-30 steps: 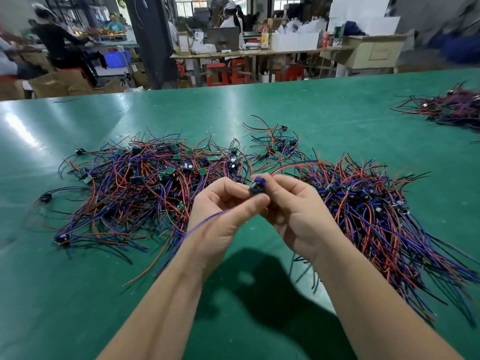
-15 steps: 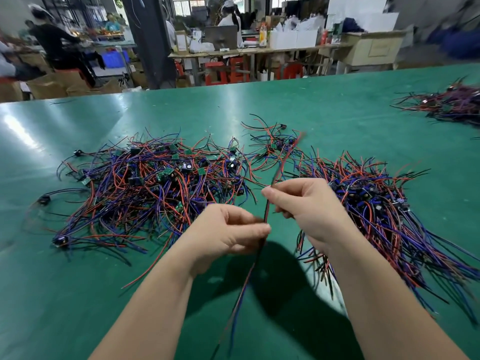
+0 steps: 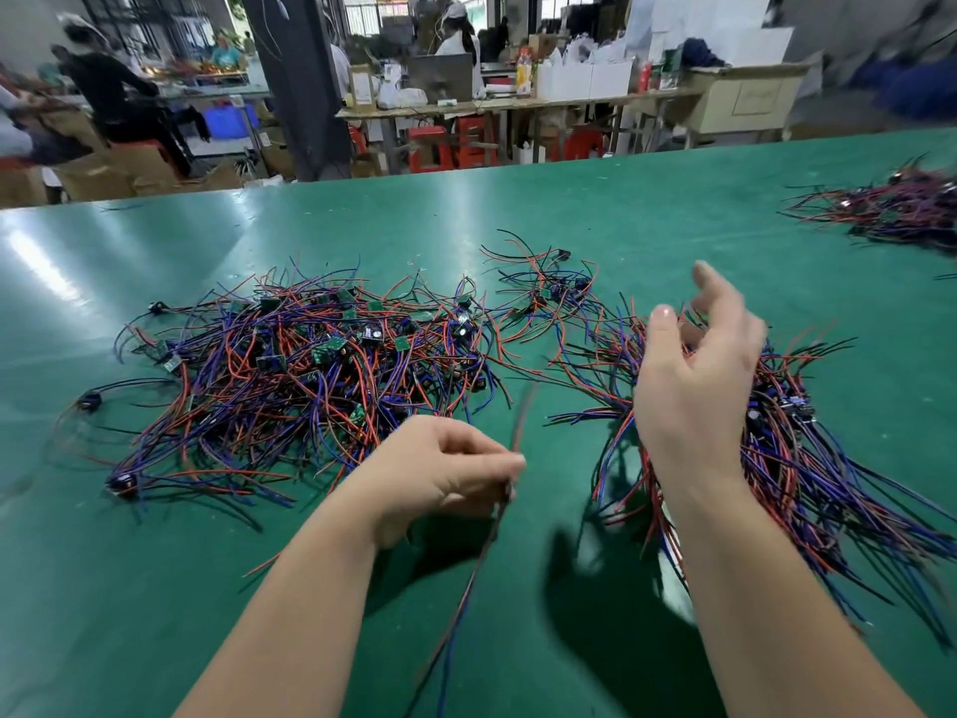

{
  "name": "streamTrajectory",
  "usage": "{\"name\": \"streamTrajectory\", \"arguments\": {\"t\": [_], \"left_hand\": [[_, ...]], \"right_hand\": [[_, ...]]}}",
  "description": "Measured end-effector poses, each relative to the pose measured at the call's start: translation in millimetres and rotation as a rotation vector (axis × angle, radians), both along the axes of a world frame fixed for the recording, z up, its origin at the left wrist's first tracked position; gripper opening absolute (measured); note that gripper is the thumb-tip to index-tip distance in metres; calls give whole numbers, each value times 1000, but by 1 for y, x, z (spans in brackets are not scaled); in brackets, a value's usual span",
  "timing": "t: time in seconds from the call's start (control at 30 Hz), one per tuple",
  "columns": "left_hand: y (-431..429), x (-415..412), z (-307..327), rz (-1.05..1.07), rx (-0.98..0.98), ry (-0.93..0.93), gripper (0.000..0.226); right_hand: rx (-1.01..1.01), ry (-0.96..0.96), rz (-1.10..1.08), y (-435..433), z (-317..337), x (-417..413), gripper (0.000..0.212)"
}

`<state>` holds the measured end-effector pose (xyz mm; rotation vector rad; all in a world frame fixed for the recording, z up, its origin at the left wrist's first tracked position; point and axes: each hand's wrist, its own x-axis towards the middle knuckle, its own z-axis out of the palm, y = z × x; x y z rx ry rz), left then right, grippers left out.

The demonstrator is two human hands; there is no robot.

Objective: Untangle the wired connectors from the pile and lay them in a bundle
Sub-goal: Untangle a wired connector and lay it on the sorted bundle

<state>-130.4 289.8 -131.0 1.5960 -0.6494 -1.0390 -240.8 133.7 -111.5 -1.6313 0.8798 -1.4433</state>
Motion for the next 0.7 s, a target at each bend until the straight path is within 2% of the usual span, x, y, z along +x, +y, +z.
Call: {"name": "streamTrajectory", "arguments": {"t": [0.07,0.13,0.2,0.23,0.3,0.37,0.57,0.63,0.67,0.7], "left_hand": [[-4,4,-1,187,-70,61,27],[-7,4,-2,306,-113,104,31],[-9,3,-2,342,-136,111,28],[-9,2,-2,334,-152,100,25],[-10,0,-2,303,-208,54,22],[-10,-4,0,266,-288,18,18],[-8,-7,4,184,-413,1,25],[-9,-7,6,203,-429,-28,22],[-9,-5,6,257,-421,-113,17],[-7,0,4,348,-379,-304,14]], "right_hand": [[-144,58,65,10,2,1,30],[-181,240,320,21,1,4,25],[-200,460,576,31,-4,8,31],[-242,546,628,35,-8,10,31],[-282,561,629,39,-11,10,23],[-222,489,585,35,-8,8,18],[-172,377,592,25,0,3,15],[-220,291,486,25,2,2,12],[-273,268,381,21,4,1,11],[-330,265,260,16,7,-2,11]]}}
